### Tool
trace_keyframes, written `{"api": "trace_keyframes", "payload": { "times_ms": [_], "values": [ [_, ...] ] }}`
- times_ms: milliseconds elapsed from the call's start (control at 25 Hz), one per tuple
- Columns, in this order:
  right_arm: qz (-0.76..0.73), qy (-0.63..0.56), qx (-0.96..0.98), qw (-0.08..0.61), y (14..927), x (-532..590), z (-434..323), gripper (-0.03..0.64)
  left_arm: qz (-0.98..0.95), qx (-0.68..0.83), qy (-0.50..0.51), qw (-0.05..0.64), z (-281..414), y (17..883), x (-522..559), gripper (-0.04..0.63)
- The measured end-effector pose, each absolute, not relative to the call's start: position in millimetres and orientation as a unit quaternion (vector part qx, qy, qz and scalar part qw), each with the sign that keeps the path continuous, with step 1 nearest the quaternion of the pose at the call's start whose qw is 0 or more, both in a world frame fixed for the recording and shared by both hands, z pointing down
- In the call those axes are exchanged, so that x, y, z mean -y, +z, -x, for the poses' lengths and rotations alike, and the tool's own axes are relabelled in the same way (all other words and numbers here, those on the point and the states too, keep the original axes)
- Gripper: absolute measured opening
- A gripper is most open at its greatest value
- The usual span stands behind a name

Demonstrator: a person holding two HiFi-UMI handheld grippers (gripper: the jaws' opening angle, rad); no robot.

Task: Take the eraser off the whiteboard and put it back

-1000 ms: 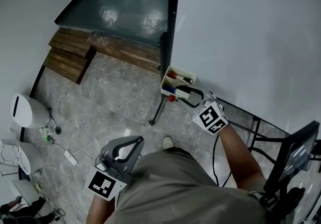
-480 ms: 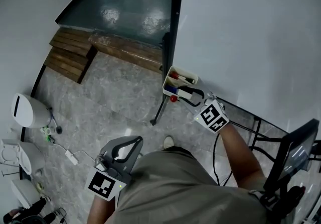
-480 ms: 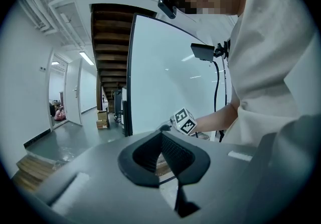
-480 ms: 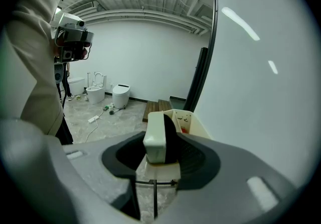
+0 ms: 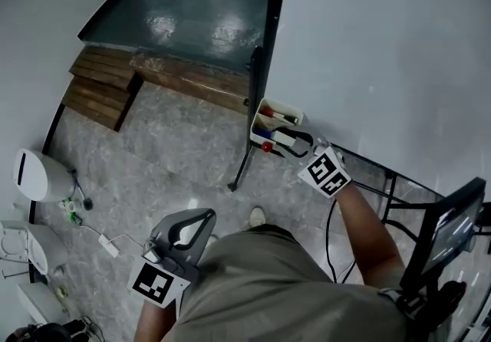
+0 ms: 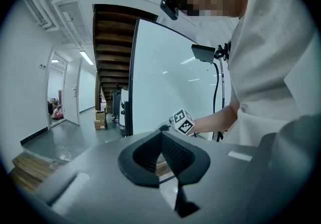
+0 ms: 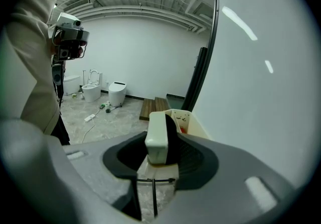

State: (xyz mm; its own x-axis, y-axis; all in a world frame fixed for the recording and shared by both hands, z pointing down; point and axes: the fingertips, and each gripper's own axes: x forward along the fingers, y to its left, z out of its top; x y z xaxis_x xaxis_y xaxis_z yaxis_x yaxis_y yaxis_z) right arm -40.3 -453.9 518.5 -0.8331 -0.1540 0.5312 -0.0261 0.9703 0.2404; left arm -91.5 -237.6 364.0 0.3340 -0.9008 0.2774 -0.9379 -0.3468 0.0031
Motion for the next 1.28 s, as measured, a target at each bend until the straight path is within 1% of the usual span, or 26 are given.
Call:
{"api": "trace_keyframes", "payload": {
  "times_ms": [800, 1280],
  "values": [
    [-0.121, -0.158, 0.939, 0.282, 464.7, 431.0, 33.0, 0.156, -0.837, 0.536, 0.094, 0.057, 118.4, 351.6, 182.2, 0.006],
    [-0.133, -0.171, 0.930, 0.297, 449.4, 375.8, 34.0, 0.156, -0.850, 0.516, 0.090, 0.050, 133.7, 355.7, 134.9, 0.006]
  ]
}}
